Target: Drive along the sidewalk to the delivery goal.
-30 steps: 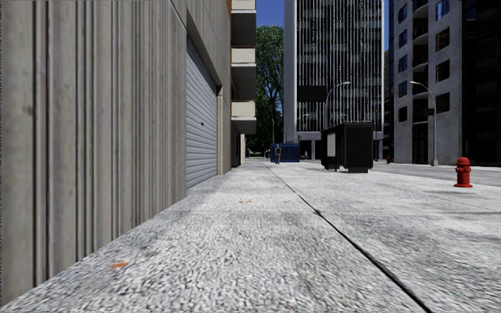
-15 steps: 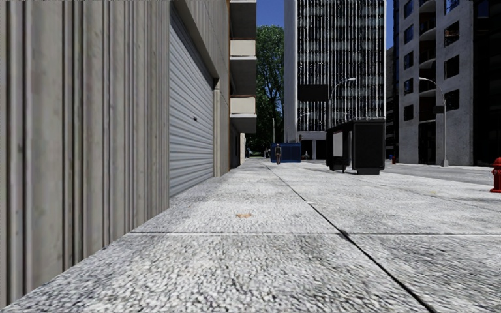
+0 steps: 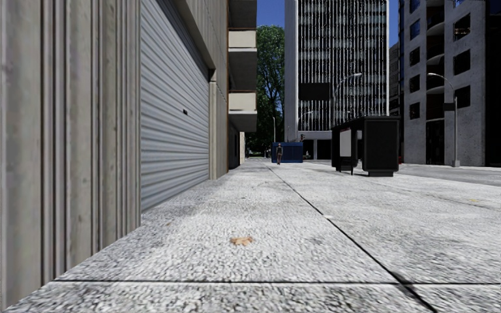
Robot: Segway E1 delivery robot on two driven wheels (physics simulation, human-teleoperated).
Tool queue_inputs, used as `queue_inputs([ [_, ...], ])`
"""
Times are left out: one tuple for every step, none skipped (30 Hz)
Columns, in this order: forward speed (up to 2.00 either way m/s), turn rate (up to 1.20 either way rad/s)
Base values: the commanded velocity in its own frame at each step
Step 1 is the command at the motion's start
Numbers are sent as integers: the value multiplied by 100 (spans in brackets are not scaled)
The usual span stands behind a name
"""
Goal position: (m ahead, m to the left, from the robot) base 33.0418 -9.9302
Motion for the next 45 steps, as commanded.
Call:
queue_inputs([
  [200,-18],
  [200,-22],
  [200,-23],
  [200,-23],
  [200,-23],
  [200,-23],
  [200,-23],
  [200,-23],
  [200,-11],
  [200,0],
  [200,0],
  [200,0],
  [200,0],
  [200,0],
  [200,0],
  [200,0],
  [200,0],
  [200,0],
  [200,0],
  [200,0],
  [200,0],
  [200,0],
  [200,0],
  [200,0],
  [200,0],
  [200,0],
  [200,0],
  [200,0],
  [200,0],
  [200,0],
  [200,-3],
  [200,-3],
  [200,-5],
  [200,-11],
  [200,-17],
  [200,-17],
  [200,-27],
  [200,-32],
  [200,-33],
  [200,-33],
  [200,-31],
  [200,-31],
  [200,-16],
  [200,0],
  [200,0],
])
